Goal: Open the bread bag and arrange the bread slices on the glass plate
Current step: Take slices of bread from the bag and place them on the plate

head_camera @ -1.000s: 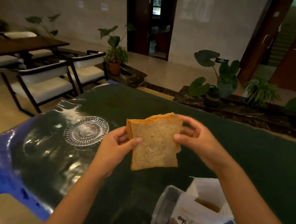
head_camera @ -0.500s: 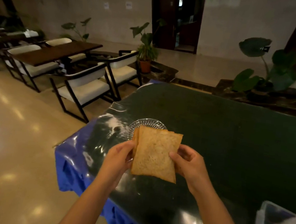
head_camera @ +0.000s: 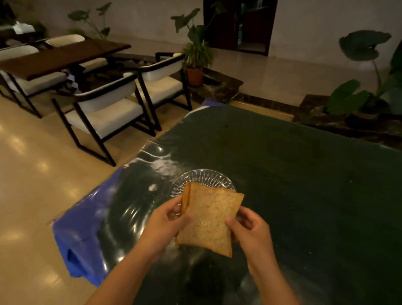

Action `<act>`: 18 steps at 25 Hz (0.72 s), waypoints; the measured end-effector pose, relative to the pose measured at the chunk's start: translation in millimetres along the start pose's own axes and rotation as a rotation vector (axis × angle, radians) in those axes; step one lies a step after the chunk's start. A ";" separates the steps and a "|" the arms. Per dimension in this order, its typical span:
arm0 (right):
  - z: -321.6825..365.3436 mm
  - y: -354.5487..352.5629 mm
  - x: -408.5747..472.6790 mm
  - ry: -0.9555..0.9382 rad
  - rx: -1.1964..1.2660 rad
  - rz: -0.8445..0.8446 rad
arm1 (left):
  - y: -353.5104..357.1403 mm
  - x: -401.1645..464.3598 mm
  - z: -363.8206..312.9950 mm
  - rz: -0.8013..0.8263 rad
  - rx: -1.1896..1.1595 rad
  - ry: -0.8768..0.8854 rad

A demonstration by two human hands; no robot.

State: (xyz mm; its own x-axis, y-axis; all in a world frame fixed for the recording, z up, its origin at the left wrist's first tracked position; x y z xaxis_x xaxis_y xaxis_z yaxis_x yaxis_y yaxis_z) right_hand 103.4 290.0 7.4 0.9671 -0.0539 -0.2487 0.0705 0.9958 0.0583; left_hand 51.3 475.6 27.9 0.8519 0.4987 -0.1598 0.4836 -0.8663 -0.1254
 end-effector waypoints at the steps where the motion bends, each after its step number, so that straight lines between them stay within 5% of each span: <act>1: -2.8 6.0 10.8 0.003 -0.018 -0.018 | 1.2 14.8 1.6 -0.006 0.036 -0.003; 8: -36.0 54.5 92.7 -0.026 -0.137 -0.257 | 9.7 140.0 29.2 -0.045 0.202 0.012; 18: -105.0 94.7 177.7 -0.050 -0.336 -0.636 | 49.9 259.4 91.0 0.107 0.201 0.110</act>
State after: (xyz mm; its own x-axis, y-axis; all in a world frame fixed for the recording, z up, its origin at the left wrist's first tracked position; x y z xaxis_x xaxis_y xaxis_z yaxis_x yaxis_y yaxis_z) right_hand 256.3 382.5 -132.8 0.7742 -0.6265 -0.0905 0.5528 0.7388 -0.3856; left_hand 278.2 564.5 -108.9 0.9183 0.3885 -0.0764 0.3489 -0.8852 -0.3078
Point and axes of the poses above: each hand's wrist, its own x-axis towards the middle knuckle, its own y-axis out of the palm, z = x × y, the point moved 6 cm from there along x, towards the middle knuckle, and after that the axes turned 15 degrees about -z, right-handed, at the moved point
